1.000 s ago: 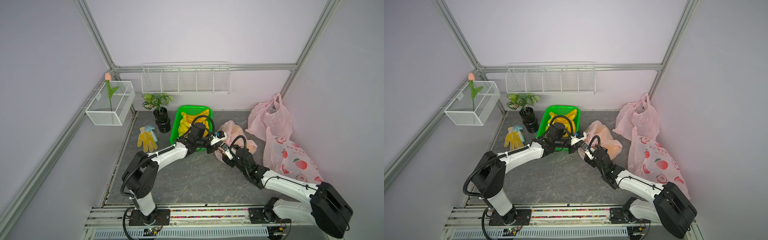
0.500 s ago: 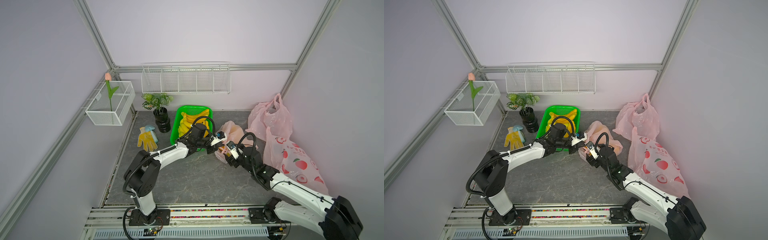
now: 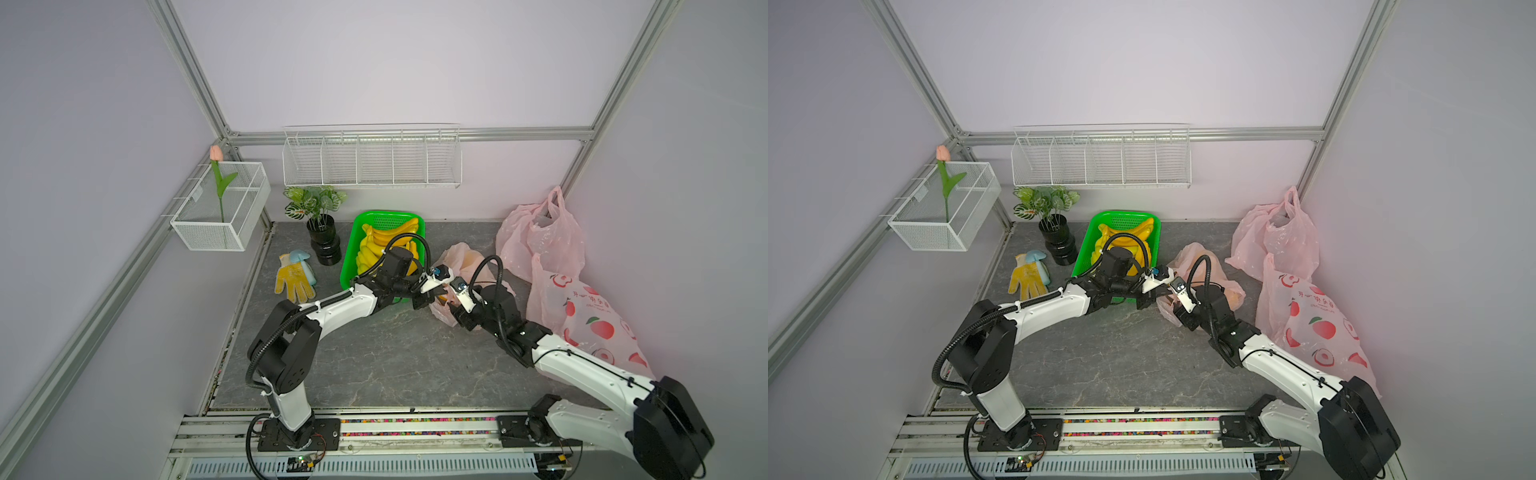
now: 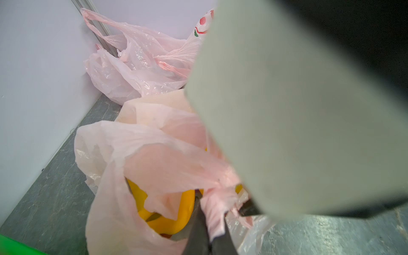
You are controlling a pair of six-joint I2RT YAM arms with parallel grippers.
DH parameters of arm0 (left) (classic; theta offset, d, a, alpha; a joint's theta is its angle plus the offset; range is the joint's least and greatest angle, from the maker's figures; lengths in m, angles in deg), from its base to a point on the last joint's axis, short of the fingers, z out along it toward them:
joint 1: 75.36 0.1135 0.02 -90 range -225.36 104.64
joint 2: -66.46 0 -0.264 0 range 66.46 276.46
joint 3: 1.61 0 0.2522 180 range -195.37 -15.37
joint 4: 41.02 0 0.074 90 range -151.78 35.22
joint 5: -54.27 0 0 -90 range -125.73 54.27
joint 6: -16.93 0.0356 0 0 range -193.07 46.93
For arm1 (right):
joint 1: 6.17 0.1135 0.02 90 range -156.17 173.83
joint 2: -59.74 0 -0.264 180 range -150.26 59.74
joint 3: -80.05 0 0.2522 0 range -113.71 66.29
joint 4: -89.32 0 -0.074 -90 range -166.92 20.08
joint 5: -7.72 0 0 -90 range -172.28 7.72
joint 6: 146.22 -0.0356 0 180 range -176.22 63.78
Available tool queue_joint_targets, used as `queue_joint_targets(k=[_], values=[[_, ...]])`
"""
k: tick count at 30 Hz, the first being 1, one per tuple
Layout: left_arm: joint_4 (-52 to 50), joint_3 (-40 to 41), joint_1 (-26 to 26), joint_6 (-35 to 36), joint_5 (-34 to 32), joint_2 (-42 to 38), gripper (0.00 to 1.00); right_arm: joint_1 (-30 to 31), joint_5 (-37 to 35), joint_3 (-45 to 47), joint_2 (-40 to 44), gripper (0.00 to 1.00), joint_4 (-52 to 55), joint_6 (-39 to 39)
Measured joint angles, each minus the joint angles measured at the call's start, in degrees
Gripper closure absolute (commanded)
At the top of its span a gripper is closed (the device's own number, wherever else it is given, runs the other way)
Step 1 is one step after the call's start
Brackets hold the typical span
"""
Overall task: Place the banana into a plastic bag & tie a knot
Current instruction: Cross the plastic bag at the center of the board.
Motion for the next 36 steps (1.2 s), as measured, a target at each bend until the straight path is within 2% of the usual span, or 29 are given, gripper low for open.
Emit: queue_joint_targets(k=[6,10,13,20,22,25,30,34,36], values=[[0.0,0.0,0.6,-0.2,0.3,0.0,0.97,1.4,-4.2,-1.5,-3.3,0.52,0.3,2.0],[0.0,0.0,0.6,-0.2,0.9,0.0,0.95,2.1,-6.6,-1.6,-4.1,0.71,-0.3,3.1],[0.2,-0.1,0.6,-0.2,1.9,0.0,0.94,2.2,-7.7,-1.3,-4.0,0.81,-1.7,2.8],[0.0,-0.4,0.2,0.0,3.8,-0.2,0.85,2.2,-8.1,0.4,-2.5,0.94,-5.1,0.5],[-0.6,-0.4,0.1,0.1,3.9,-0.5,0.8,2.2,-8.0,1.0,-1.9,0.93,-5.8,-0.1],[-1.4,-0.2,0.1,-0.2,3.4,-1.7,0.67,2.0,-7.2,2.0,0.1,0.93,-7.0,-0.7],[-1.4,1.4,0.7,-2.2,2.8,-7.1,0.48,0.6,-3.7,3.8,5.5,0.94,-8.7,-1.6],[0.0,1.4,1.2,-5.6,2.9,-11.2,0.3,0.0,-0.7,4.7,7.8,0.94,-9.5,-2.2],[0.8,1.4,1.2,-7.6,3.1,-12.2,0.24,-0.1,0.2,5.2,8.4,0.94,-10.3,-2.4]])
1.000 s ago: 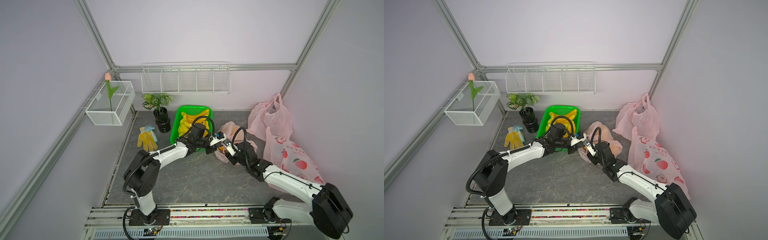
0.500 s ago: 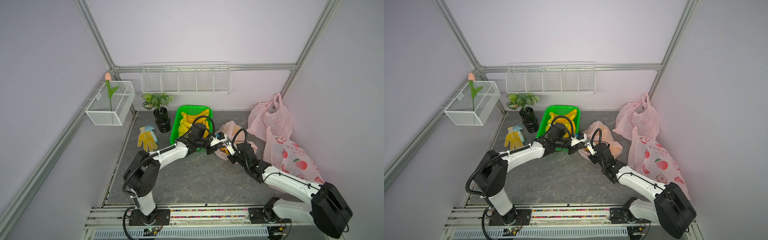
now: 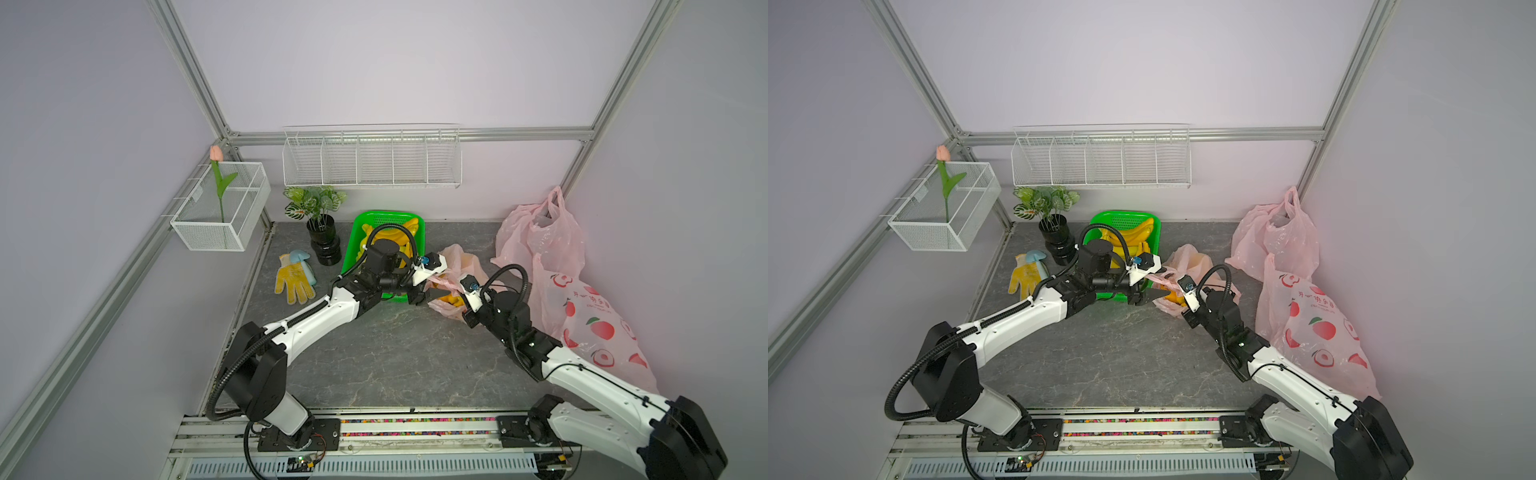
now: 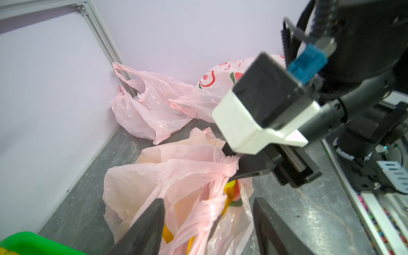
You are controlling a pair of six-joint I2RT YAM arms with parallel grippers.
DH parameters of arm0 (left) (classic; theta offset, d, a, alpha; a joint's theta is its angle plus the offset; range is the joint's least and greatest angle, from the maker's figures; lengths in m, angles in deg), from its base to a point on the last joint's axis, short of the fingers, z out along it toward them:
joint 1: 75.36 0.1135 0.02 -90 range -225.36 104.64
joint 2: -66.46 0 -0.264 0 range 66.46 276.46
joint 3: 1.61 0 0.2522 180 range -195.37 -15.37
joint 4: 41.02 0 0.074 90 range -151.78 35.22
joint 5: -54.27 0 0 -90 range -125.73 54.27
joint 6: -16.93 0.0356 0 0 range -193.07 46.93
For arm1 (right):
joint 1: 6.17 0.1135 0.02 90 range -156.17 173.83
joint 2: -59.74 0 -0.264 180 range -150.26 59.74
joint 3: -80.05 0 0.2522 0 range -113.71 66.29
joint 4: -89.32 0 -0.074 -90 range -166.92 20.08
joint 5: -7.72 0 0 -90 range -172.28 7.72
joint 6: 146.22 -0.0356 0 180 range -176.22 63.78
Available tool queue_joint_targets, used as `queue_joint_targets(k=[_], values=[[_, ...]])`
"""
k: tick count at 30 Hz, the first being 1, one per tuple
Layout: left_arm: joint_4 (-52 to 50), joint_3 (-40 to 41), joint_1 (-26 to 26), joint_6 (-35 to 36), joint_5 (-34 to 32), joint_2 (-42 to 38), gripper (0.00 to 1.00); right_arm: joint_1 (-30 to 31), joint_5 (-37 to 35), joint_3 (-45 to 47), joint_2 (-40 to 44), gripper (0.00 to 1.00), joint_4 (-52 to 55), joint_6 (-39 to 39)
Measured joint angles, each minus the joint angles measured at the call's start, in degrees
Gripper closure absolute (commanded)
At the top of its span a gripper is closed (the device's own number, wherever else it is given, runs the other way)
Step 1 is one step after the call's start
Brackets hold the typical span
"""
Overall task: Place the banana into a plastic bag & tie a knot
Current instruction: Tie the plastic bag at the center of the board.
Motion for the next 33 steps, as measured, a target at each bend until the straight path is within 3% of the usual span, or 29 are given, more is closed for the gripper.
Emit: queue_joint_targets(k=[8,13,18,25,33], values=[[3.0,0.0,0.1,-7.2,-2.6,-0.2,0.04,-0.5,1.9,1.1,1.2,0.94,-2.0,-0.9],[5.0,-0.2,1.0,-9.2,-2.1,-0.1,0.02,-1.3,1.5,1.4,1.2,0.93,-1.9,-1.5],[7.1,-0.6,1.7,-10.6,-0.2,1.9,0.08,-1.9,0.7,1.5,1.1,0.93,-0.8,-3.2],[8.2,-0.1,0.3,-11.9,-2.8,3.7,0.31,-1.9,1.0,1.5,0.7,0.93,-0.6,-4.4],[4.7,-6.2,3.1,-11.4,-9.8,7.0,0.31,-1.9,3.9,2.4,2.6,0.93,-0.7,-4.1]])
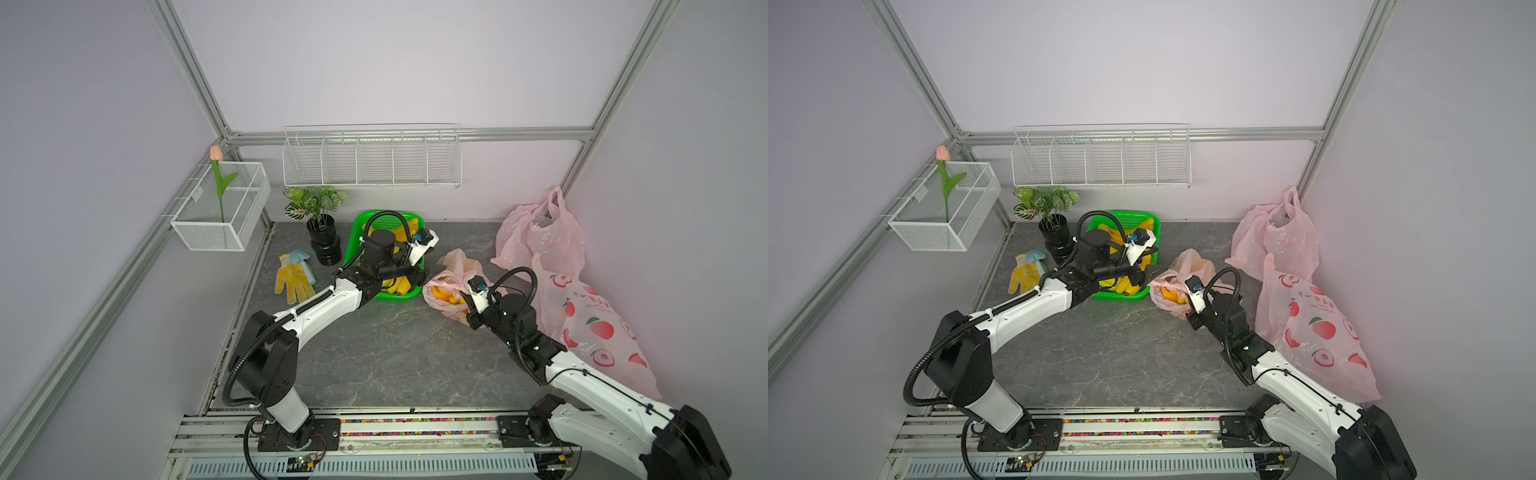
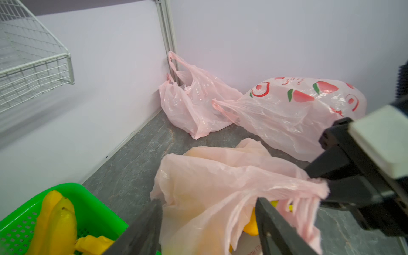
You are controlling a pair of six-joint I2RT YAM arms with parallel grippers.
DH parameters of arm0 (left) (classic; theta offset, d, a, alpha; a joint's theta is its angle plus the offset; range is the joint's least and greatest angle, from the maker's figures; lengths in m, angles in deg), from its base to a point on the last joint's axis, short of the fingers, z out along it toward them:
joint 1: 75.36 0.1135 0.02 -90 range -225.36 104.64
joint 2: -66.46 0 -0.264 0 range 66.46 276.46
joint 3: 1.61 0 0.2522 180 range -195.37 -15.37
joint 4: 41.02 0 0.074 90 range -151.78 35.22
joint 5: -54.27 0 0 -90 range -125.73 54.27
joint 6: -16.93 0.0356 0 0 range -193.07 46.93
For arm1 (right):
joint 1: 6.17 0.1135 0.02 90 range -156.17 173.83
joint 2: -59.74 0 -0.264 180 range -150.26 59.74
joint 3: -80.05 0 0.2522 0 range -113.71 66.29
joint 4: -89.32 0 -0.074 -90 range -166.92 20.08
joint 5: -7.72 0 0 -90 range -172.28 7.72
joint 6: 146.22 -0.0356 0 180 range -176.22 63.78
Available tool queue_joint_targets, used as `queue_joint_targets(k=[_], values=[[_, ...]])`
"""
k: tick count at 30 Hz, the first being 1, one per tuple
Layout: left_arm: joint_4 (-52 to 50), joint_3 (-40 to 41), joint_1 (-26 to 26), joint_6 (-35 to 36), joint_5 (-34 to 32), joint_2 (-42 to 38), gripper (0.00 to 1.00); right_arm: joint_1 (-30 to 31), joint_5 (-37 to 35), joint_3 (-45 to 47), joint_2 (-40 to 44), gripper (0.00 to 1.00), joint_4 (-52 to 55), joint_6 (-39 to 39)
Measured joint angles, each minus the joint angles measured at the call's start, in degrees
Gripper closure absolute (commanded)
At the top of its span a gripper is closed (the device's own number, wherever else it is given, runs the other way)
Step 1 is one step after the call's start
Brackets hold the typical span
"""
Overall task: Place the banana into a plastic bag & tie a knot
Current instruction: Tie the plastic bag at the center of the board.
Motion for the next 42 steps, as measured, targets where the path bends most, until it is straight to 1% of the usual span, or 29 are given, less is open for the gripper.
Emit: queue_joint_targets(k=[3,8,12,16,18,21,24,27,33,37,42], values=[[-1.6,-5.1,0.0,0.5,-0.3,3.4,0.32,0.0,1.0,0.4,0.3,0.93,0.0,0.2],[-7.4,-12.2,-0.5,3.2,1.7,8.9,0.32,0.0,1.6,0.5,0.4,0.94,-0.2,0.4],[-13.2,-15.1,-2.1,6.8,3.0,12.3,0.41,0.0,1.4,1.1,1.0,0.93,-0.4,0.3],[-18.3,-15.4,-3.2,9.8,5.4,14.3,0.51,-0.4,0.4,2.0,2.7,0.93,-0.7,0.3],[-19.7,-14.7,-3.5,10.8,6.3,14.4,0.55,-1.0,0.1,2.4,3.5,0.93,-0.9,0.2],[-20.0,-12.7,-4.0,11.7,7.4,14.2,0.57,-2.0,0.0,2.7,3.9,0.94,-1.7,-0.3],[-18.6,-8.3,-5.4,11.5,7.9,13.2,0.59,-3.0,0.3,3.0,3.9,0.93,-2.2,-1.0],[-16.0,-3.7,-7.0,10.3,8.3,12.2,0.61,-4.3,2.2,3.0,3.9,0.94,-2.4,-2.0],[-8.8,3.4,-7.8,6.5,8.1,9.2,0.62,-7.3,8.9,3.0,3.8,0.93,-2.8,-5.3],[-1.6,7.9,-8.4,2.7,7.5,6.6,0.62,-9.9,14.6,2.9,2.6,0.93,-4.4,-8.4],[6.5,11.0,-11.4,-1.4,5.7,6.1,0.64,-14.6,22.4,2.8,-0.6,0.94,-9.0,-14.4]])
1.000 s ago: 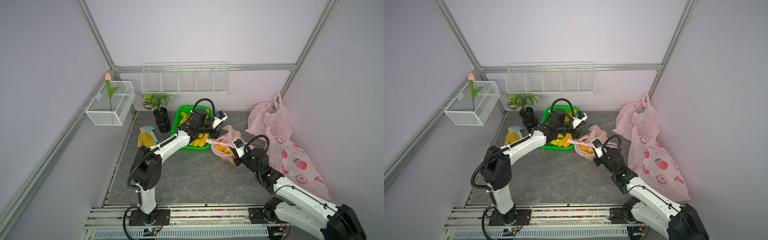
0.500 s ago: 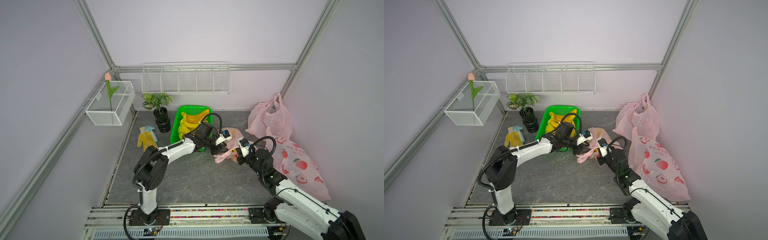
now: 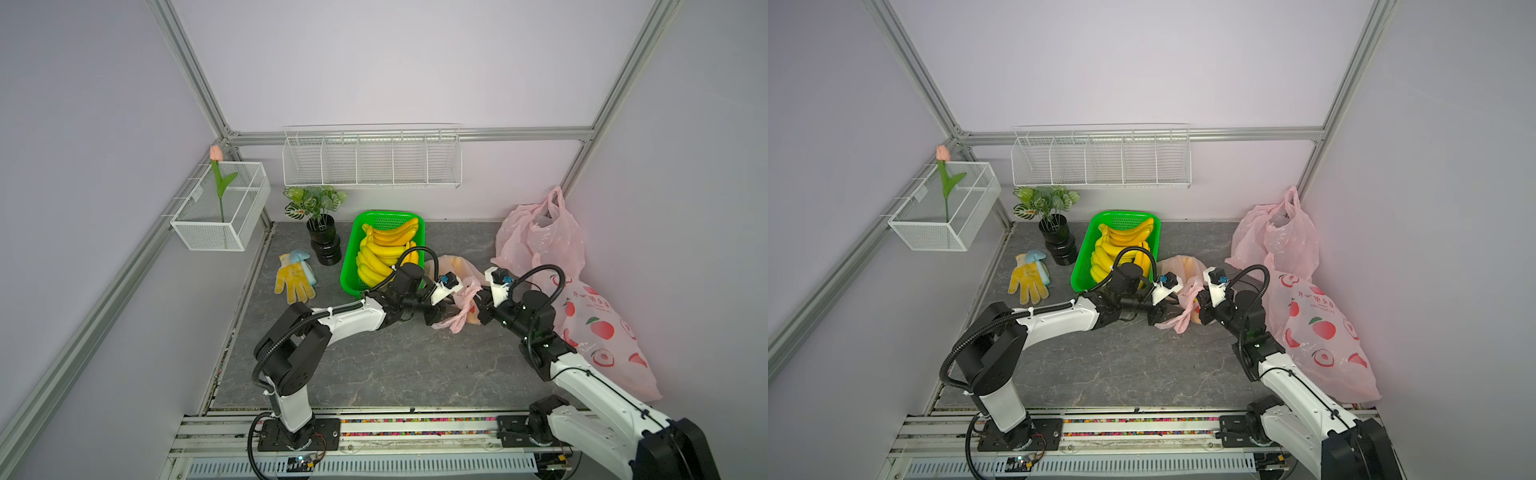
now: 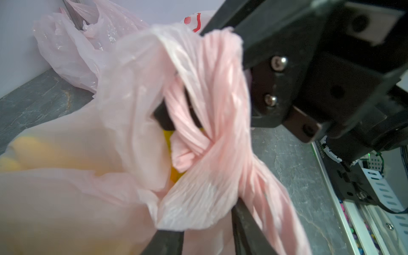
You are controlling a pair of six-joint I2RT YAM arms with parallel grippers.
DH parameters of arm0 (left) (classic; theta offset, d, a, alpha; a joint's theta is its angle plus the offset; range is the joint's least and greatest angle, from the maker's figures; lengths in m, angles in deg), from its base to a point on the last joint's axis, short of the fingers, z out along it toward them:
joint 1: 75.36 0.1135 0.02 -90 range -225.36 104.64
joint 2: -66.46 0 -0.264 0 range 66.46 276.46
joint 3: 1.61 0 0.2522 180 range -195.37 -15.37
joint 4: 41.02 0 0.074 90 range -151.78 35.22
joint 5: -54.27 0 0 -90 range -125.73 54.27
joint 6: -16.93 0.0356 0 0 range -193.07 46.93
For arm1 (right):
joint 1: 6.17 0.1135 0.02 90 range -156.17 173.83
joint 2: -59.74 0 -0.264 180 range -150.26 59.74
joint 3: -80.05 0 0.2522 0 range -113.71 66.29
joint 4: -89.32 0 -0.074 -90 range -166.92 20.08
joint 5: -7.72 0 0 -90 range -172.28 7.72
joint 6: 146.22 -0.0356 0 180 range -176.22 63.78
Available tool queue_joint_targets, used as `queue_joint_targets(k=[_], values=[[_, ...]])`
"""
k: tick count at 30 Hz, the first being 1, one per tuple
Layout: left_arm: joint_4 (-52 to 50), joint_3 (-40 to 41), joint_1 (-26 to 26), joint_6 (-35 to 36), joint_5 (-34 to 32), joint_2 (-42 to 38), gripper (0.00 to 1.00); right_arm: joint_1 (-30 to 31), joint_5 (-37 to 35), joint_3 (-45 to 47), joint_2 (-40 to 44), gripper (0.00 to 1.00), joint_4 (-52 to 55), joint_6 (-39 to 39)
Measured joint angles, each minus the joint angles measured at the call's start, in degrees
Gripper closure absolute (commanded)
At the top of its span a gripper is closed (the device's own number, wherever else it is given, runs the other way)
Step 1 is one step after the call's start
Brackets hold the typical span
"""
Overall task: Place the banana into a plastic bag & tie a knot
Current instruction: Tie the plastic bag at the center of the board.
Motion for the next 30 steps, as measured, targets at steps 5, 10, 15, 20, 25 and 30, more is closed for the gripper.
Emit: queue_joint_targets(k=[5,10,15,20,25,30], values=[[8.5,2.2,-2.1,-4.8,-1.9,0.3,0.66,-1.8,5.9,-0.5,-2.9,0.93,-3.8,-4.4],[12.4,3.7,-2.4,-7.3,-3.7,0.3,0.67,-2.7,8.6,-0.5,-3.7,0.93,-5.6,-6.9],[13.0,4.0,-3.1,-7.3,-6.1,0.2,0.66,-3.9,11.3,-0.5,-5.1,0.93,-7.8,-9.7],[13.4,6.5,-3.2,-7.7,-9.3,-2.0,0.55,-4.1,12.6,-0.5,-6.0,0.94,-8.8,-10.6],[12.5,8.5,-3.3,-7.7,-11.5,-6.3,0.52,-4.1,13.3,-0.5,-6.0,0.93,-9.0,-10.6],[10.0,8.5,-3.3,-6.7,-12.9,-9.1,0.47,-4.1,13.7,-0.5,-6.3,0.93,-9.7,-10.5]])
